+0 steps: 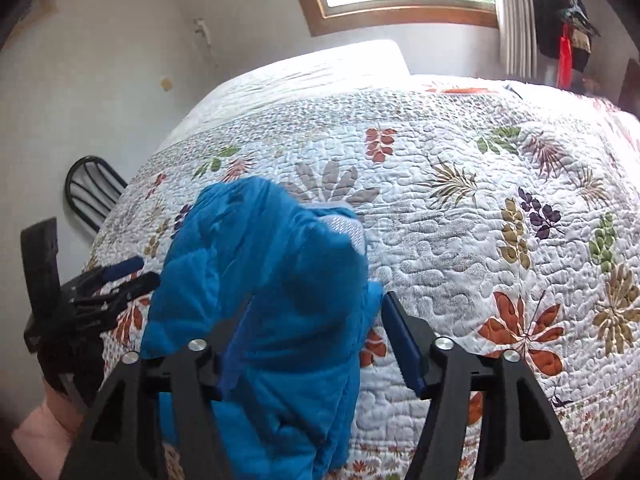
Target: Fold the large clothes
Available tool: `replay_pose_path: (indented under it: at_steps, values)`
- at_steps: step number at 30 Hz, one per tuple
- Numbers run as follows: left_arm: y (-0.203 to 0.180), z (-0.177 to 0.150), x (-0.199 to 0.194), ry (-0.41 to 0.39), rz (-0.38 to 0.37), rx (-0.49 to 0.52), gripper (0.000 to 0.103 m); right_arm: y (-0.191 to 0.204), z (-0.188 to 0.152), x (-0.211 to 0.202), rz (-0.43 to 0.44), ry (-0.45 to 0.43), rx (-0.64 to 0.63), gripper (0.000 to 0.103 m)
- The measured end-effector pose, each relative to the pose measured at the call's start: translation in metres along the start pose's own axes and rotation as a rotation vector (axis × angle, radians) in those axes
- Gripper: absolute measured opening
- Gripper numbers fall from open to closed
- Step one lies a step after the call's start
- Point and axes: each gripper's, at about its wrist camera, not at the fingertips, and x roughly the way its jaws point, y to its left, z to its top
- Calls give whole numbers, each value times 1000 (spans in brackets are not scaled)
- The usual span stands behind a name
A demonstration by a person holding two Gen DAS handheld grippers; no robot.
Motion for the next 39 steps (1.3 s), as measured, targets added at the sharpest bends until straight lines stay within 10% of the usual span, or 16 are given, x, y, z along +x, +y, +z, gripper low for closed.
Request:
replay_pose_path:
  at_steps: [3, 7, 19, 27, 39]
  values:
    - [3, 2, 13, 24, -18, -12, 77, -16, 10, 27, 93, 72, 65, 29]
    - [-2, 3, 24, 33, -45, 11, 78, -28, -6, 33, 80, 76, 83, 18]
    - [-19, -4, 44, 28, -4, 65, 80, -34, -36, 57, -14, 90, 71, 20]
    - [-21, -13, 13, 11, -3, 70, 76, -5, -32, 11, -165, -21, -12, 39]
    - [-25, -40, 2, 27, -36, 85, 65, 54, -58, 9, -145, -9, -193, 38]
